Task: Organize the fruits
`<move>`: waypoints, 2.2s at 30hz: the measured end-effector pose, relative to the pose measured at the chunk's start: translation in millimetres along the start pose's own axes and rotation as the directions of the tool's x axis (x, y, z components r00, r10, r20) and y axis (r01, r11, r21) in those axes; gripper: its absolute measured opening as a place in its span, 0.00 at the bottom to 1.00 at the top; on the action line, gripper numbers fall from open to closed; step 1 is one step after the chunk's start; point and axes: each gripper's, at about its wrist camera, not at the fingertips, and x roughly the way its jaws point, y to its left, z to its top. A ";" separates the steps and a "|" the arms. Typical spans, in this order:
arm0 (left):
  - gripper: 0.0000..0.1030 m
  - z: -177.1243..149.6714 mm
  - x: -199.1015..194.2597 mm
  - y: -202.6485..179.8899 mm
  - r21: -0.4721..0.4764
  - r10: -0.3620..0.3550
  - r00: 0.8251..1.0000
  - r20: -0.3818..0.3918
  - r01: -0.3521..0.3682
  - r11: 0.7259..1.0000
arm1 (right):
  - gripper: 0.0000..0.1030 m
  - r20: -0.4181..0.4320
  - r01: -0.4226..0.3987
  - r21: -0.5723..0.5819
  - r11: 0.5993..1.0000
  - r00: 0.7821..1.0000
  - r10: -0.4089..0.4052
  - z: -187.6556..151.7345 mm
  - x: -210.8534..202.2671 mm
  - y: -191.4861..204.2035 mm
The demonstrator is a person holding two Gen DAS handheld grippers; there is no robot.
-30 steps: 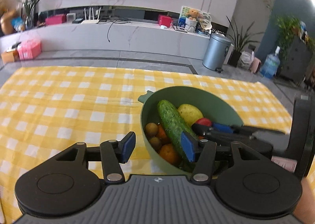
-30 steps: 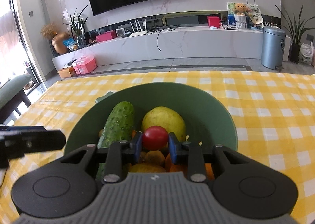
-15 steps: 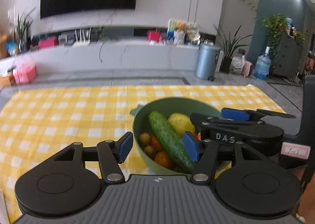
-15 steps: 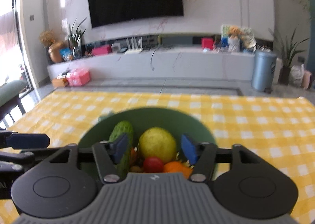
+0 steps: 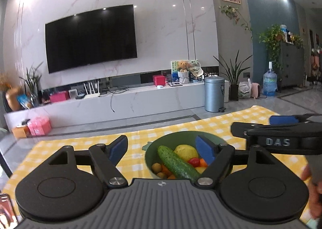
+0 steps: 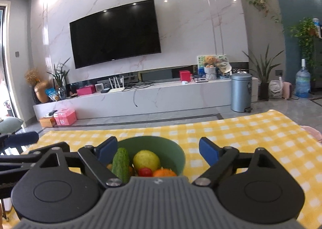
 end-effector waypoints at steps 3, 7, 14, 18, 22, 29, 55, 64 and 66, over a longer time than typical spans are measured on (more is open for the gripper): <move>0.88 -5.0 -7.3 -4.2 -0.009 0.008 1.000 -0.008 -0.008 1.000 | 0.84 -0.010 0.027 -0.025 0.999 1.000 -0.027 -7.2 -23.4 6.3; 0.92 -10.1 -7.7 -6.1 -0.022 0.031 0.998 -0.053 -0.032 0.999 | 0.91 -0.018 0.029 -0.031 0.999 0.999 -0.030 -15.5 -50.0 7.0; 0.92 -25.1 -6.3 -1.1 -0.049 0.082 0.989 -0.122 -0.089 0.995 | 0.92 -0.027 0.034 -0.037 0.999 0.999 -0.035 -33.9 -68.0 7.8; 0.92 -32.0 0.3 2.5 -0.058 0.100 0.985 -0.142 -0.109 0.992 | 0.92 -0.021 0.033 -0.041 0.999 0.999 -0.034 -45.1 -65.0 1.9; 0.92 -42.0 5.9 3.7 -0.051 0.099 0.981 -0.167 -0.109 0.993 | 0.92 -0.047 0.034 -0.025 0.999 0.998 -0.035 -53.6 -53.4 -4.2; 0.92 -48.6 13.2 -0.7 -0.029 0.096 0.982 -0.165 -0.102 0.994 | 0.92 -0.102 0.017 -0.018 1.000 0.995 -0.019 -65.7 -35.3 -8.1; 0.92 -54.1 20.8 2.5 -0.039 0.084 0.974 -0.211 -0.094 0.995 | 0.92 -0.124 0.015 -0.019 1.000 0.992 -0.018 -68.6 -27.9 -5.2; 0.92 -56.2 22.0 0.8 -0.038 0.077 0.972 -0.220 -0.087 0.995 | 0.92 -0.131 0.016 -0.023 1.000 0.991 -0.019 -71.0 -28.8 -4.3; 0.92 -55.9 22.2 0.7 -0.039 0.076 0.972 -0.221 -0.087 0.995 | 0.92 -0.130 0.016 -0.022 1.000 0.991 -0.019 -71.0 -28.9 -4.5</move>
